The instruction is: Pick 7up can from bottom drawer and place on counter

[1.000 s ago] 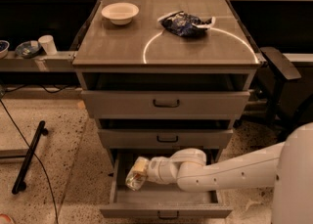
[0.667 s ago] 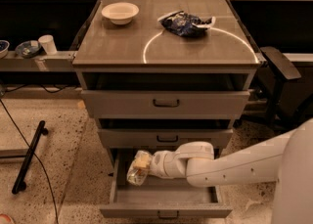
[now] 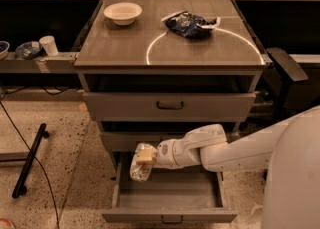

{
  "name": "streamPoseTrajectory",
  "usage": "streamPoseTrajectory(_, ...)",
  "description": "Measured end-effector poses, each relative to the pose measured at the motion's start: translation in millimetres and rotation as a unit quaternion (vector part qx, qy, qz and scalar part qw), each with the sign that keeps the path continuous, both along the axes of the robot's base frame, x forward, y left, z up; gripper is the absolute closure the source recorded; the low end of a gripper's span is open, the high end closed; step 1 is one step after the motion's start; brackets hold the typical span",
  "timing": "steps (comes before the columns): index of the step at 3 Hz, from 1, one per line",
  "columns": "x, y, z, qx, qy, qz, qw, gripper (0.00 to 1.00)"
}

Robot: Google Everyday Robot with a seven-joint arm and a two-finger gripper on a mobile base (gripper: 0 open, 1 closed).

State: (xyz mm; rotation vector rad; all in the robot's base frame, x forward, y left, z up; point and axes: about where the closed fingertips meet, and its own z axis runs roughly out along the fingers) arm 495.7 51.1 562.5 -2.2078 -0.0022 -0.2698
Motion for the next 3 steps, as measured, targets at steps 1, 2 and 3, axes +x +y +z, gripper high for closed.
streamPoseTrajectory(1, 0.0, -0.2, 0.0, 0.000, 0.000, 0.000, 1.0000, 1.00)
streamPoseTrajectory(2, 11.6, -1.4, 33.6, -0.002, -0.028, -0.004, 0.9996, 1.00)
streamPoseTrajectory(3, 43.6, -8.2, 135.0, 0.005, -0.103, -0.011, 0.9946, 1.00)
